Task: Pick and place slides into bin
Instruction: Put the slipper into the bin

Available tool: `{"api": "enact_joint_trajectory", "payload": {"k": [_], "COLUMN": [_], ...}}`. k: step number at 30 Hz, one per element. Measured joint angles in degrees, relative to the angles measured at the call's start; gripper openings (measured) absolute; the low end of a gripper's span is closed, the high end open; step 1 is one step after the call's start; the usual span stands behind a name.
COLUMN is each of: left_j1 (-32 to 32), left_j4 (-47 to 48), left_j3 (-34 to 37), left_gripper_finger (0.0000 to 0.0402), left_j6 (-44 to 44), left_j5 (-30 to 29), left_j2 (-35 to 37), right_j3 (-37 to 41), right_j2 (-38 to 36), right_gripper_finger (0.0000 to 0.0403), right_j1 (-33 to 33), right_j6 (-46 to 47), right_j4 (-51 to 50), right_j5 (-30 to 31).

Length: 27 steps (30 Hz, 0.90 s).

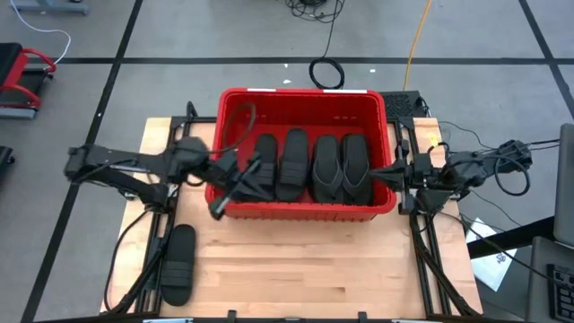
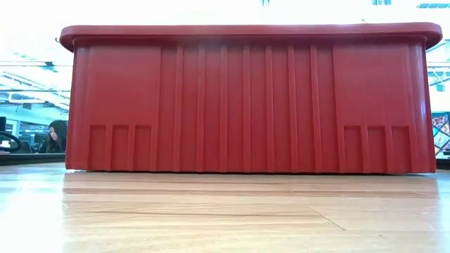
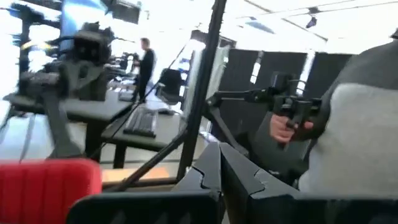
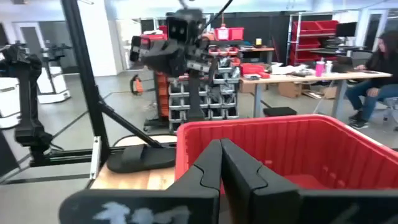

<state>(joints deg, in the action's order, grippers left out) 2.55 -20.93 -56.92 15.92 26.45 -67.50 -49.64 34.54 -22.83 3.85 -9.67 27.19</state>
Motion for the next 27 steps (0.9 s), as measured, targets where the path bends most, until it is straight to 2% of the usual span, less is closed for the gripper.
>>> {"api": "enact_joint_trajectory", "payload": {"k": [2,7,11,15,19,23,27], "left_j1": [0.33,0.49,1.22,3.81,6.39,8.91,12.24], "left_j4": [-2.26,1.23,15.48,33.05,45.31,44.02,34.92], "left_j3": [5.27,14.52,17.6,17.74,18.47,24.82,33.34], "left_gripper_finger": [0.0,0.0,0.0,0.0,0.0,0.0,0.0], "left_j6": [1.16,0.87,2.12,2.73,4.29,10.81,20.79], "left_j5": [-1.37,0.89,-1.0,-1.14,-2.93,-4.16,-6.79], "left_j2": [4.26,18.03,26.73,31.23,35.09,39.88,45.37], "right_j3": [0.41,2.18,3.24,3.54,3.54,3.54,3.54], "right_j2": [-0.52,-3.03,-4.48,-4.22,-4.15,-4.08,-4.06], "right_gripper_finger": [0.0,0.0,0.0,0.0,0.0,0.0,0.0], "right_j1": [0.02,0.0,0.0,-0.02,0.0,-0.02,-0.02], "right_j6": [-0.06,0.28,1.44,1.48,1.52,1.91,1.72], "right_j4": [-0.01,0.25,0.76,1.82,2.24,2.18,2.18], "right_j5": [1.17,1.47,1.58,3.18,4.81,5.98,6.05]}}
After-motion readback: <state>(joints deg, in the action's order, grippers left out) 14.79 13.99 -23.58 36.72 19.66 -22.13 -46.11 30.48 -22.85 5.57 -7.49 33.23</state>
